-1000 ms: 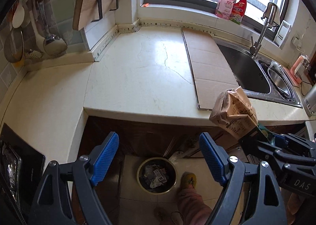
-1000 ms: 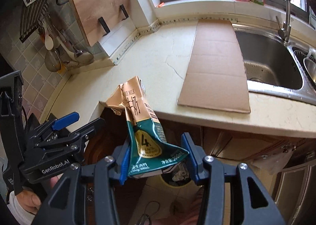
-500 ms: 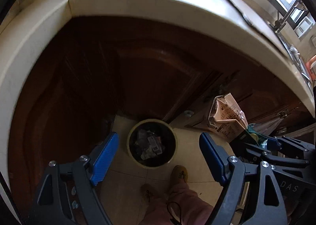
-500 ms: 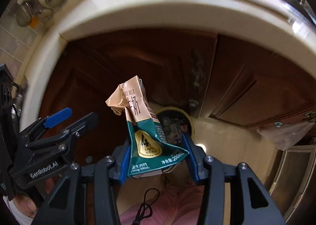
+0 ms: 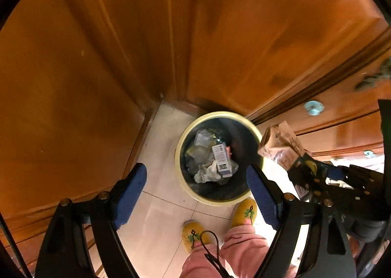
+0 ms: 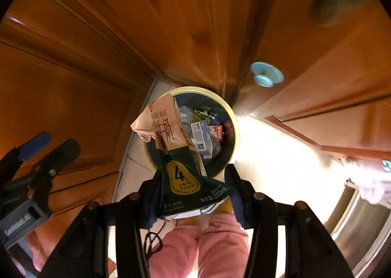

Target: Collect trash

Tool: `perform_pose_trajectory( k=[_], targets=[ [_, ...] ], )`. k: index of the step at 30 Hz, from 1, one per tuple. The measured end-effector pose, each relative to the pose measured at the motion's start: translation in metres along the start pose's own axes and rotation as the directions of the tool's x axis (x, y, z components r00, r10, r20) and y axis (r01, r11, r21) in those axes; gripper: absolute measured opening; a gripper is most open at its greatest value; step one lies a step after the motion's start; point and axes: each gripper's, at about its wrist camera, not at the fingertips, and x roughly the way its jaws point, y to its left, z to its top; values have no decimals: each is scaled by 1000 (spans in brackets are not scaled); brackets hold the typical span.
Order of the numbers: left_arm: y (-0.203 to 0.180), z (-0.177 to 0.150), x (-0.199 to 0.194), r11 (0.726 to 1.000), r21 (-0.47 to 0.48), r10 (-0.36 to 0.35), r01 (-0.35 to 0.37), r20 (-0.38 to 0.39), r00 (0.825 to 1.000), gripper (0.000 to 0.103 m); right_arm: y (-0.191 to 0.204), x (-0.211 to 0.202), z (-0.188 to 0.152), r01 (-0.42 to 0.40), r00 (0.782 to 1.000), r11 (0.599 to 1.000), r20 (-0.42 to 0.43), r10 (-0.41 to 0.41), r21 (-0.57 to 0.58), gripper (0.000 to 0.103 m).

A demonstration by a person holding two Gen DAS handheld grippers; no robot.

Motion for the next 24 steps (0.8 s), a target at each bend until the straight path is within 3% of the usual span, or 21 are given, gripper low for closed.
perform_pose_trajectory(
  k=[7,11,24],
  targets=[
    [9,-3,28,1000,-9,9,-9,2,1000,82,0,47,22,28,1000,1000,-9,-28,0,49],
    [12,0,31,1000,-22,-3,3,3,1000,82,-2,58,23,37,999,999,-4,-36,5,59],
    [5,-1,30,1000,-19,-23,23,7,1000,82,-8,50,0,44,999,998,-14,-45,-52,62]
  ],
)
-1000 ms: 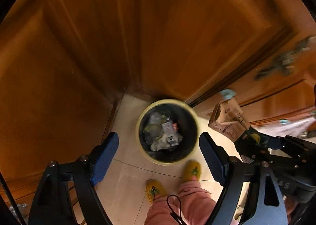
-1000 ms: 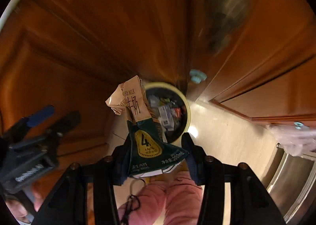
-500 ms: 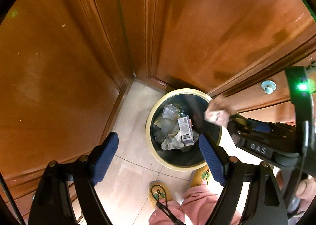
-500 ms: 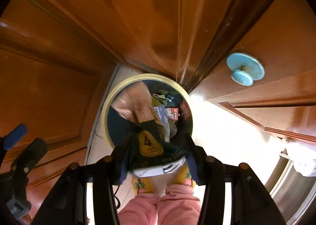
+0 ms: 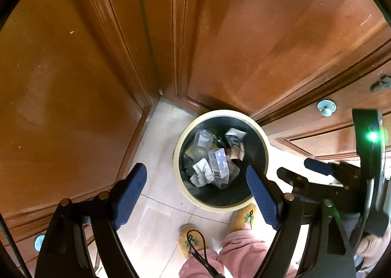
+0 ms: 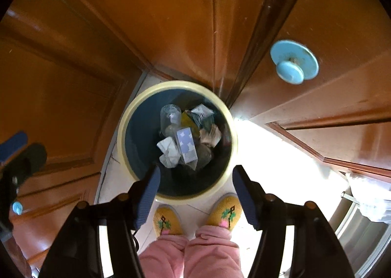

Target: Collect trash

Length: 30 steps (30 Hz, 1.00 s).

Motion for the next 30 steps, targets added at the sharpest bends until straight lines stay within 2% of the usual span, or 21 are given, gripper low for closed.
perform_pose_trajectory(
  k=[6,16,24,30],
  targets=[
    [-6,-1,-13,1000,15,-11,11,-2,1000,82,1,-19,-15,-20,1000,1000,4,20,12,62],
    [-21,0,-63,998,52,-28,27,17,999,83,9,-90,-28,-52,994,998,96,48,35,62],
    [-34,4,-124,998,65,-26,24,35,999,87,10,-157,-36,-78,986,995,151,67,65,62],
    [-42,15,-200,998,64,-1,-5,105,994,87,9,-235,-45,-125,969,988,227,101,92,62]
  ],
)
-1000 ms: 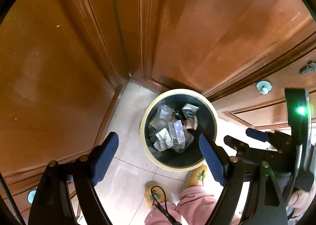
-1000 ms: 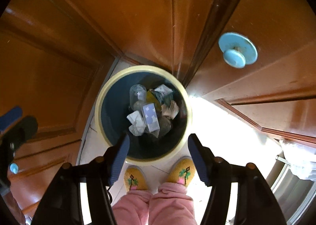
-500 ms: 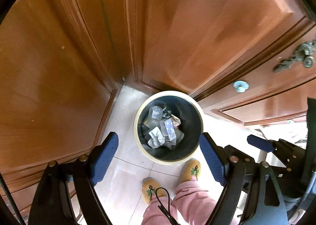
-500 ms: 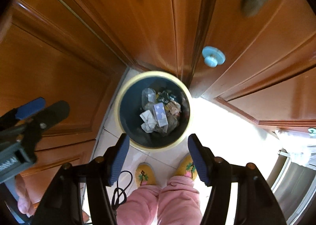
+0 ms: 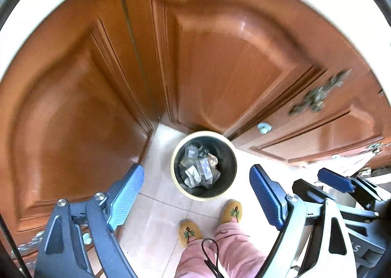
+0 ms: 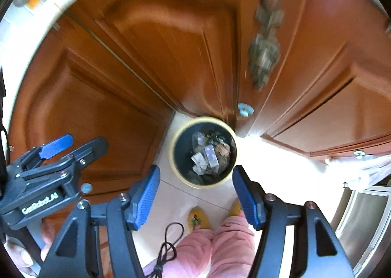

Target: Collect trash

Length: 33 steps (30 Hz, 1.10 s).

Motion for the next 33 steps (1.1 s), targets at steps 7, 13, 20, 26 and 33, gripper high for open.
perform_pose_trajectory(
  k=[7,13,20,26,33],
  targets=[
    [-9,34,-101,998,-20,70,-68,142,987,94,17,-112,18,-16,980,1000,196,14,11,62],
    [-17,67,-174,998,-46,60,-50,256,965,95,31,-184,33,7,944,1000,330,-9,8,62],
    [-37,93,-238,998,-42,58,-46,340,939,95,34,-242,45,16,909,1000,417,-23,22,62],
    [-54,103,-277,999,-30,30,-21,381,924,95,36,-290,58,34,877,999,479,-37,14,62],
    [-73,103,-301,999,-35,7,8,413,911,95,32,-324,61,58,839,998,540,-61,22,62]
  ],
)
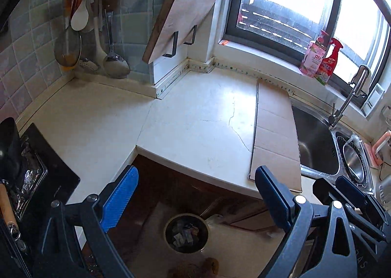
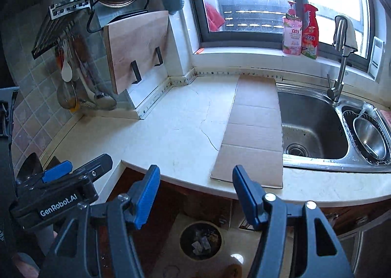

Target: Collect trash

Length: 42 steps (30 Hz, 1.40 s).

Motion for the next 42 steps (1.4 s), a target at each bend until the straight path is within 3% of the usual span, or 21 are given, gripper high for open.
perform_pose_trajectory(
  k=[13,42],
  targets=[
    [-29,14,-19,1000,30,-7,5,55,998,96,-15,-22,20,3,997,1000,80,-3,3,63],
    [-43,13,-4,999,36,33,-33,7,999,96,-31,-11,20,2,999,1000,35,-3,27,63]
  ],
)
